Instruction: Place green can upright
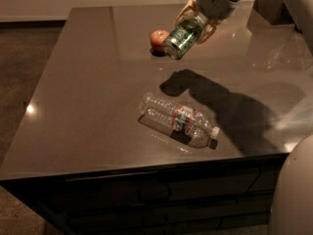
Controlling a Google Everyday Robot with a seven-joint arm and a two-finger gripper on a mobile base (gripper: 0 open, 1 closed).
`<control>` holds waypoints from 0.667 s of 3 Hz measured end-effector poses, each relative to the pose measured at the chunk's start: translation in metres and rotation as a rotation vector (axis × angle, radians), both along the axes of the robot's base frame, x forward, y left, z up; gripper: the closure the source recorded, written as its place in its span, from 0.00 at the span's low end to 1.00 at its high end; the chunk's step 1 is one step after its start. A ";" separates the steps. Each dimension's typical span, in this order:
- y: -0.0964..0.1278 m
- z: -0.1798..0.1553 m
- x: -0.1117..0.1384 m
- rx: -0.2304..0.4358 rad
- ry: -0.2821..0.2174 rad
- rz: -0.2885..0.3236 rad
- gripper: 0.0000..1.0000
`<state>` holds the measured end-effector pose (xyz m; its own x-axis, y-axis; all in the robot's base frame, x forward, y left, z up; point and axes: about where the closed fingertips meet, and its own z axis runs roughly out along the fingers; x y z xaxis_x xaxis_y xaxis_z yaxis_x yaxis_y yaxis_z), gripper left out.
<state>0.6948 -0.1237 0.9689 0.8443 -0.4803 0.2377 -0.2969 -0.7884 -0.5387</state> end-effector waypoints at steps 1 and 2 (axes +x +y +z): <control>0.013 0.010 0.009 -0.023 -0.127 0.162 1.00; 0.024 0.019 0.016 -0.049 -0.238 0.296 1.00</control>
Offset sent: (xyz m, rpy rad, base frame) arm 0.0195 0.0340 0.0340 -0.0886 -0.3898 0.4643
